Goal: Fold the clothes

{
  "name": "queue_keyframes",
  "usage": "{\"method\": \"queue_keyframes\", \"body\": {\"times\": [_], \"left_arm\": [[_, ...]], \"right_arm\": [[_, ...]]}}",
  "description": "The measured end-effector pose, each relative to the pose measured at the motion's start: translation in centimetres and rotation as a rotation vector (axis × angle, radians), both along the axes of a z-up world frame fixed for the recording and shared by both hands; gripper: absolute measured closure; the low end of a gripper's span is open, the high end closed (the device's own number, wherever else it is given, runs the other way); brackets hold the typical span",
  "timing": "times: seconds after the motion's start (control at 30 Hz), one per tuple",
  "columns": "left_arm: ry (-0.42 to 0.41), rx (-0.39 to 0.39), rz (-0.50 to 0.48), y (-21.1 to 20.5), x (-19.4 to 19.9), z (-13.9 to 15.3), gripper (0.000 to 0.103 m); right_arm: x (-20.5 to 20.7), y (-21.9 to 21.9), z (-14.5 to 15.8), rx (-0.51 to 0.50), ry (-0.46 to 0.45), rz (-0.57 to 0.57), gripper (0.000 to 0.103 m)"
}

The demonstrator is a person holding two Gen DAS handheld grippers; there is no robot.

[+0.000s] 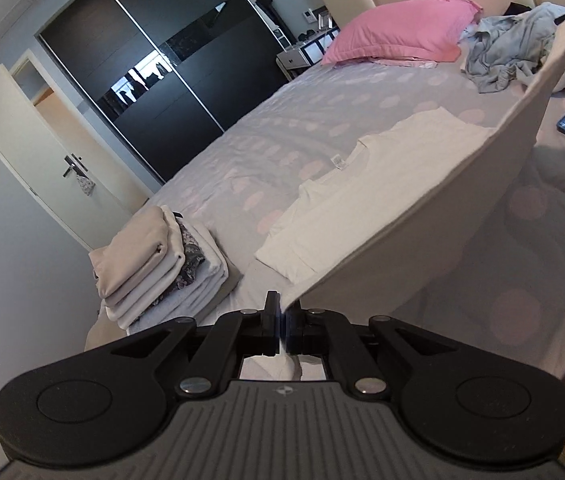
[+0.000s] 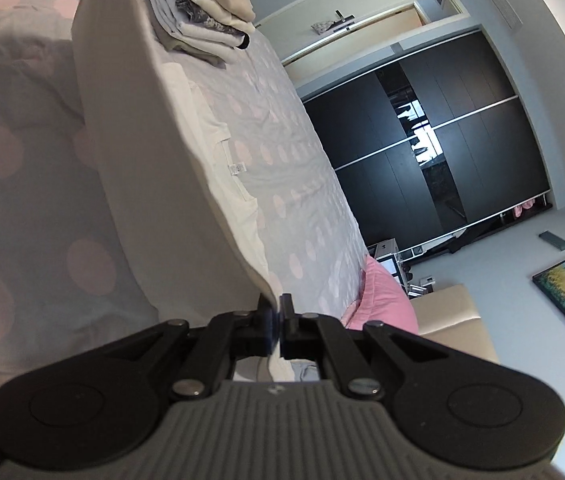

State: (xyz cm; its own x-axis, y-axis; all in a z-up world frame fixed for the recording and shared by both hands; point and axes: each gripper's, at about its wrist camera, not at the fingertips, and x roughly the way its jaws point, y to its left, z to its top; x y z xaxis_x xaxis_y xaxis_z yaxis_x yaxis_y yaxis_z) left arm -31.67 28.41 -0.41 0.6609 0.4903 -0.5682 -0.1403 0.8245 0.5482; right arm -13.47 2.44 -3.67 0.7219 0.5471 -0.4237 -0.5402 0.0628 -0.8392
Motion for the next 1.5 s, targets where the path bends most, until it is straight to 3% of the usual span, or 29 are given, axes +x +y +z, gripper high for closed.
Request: {"method": "queue_keyframes", "body": {"times": [0.27, 0.53, 0.7, 0.93, 1.1, 1.5], "left_arm": [[-0.004, 0.009, -0.004, 2.4, 3.9, 1.0, 0.102], [0.065, 0.052, -0.006, 7.3, 13.3, 0.8, 0.102], [0.123, 0.021, 0.03, 11.5, 20.3, -0.8, 0.102], [0.178, -0.058, 0.1, 18.1, 28.7, -4.4, 0.102], [0.239, -0.101, 0.129, 22.1, 33.7, -8.5, 0.102], [0.297, -0.178, 0.204, 27.2, 39.4, -17.3, 0.099]], "right_arm": [[2.0, 1.5, 0.9, -0.005, -0.004, 0.002, 0.1], [9.9, 7.9, 0.9, -0.025, 0.033, -0.017, 0.1], [16.4, 13.8, -0.1, -0.037, 0.098, -0.065, 0.1], [25.3, 22.2, -3.4, -0.054, 0.206, -0.138, 0.1], [31.1, 27.5, -7.1, -0.066, 0.296, -0.197, 0.1], [39.3, 34.0, -16.7, -0.09, 0.467, -0.327, 0.099]]}}
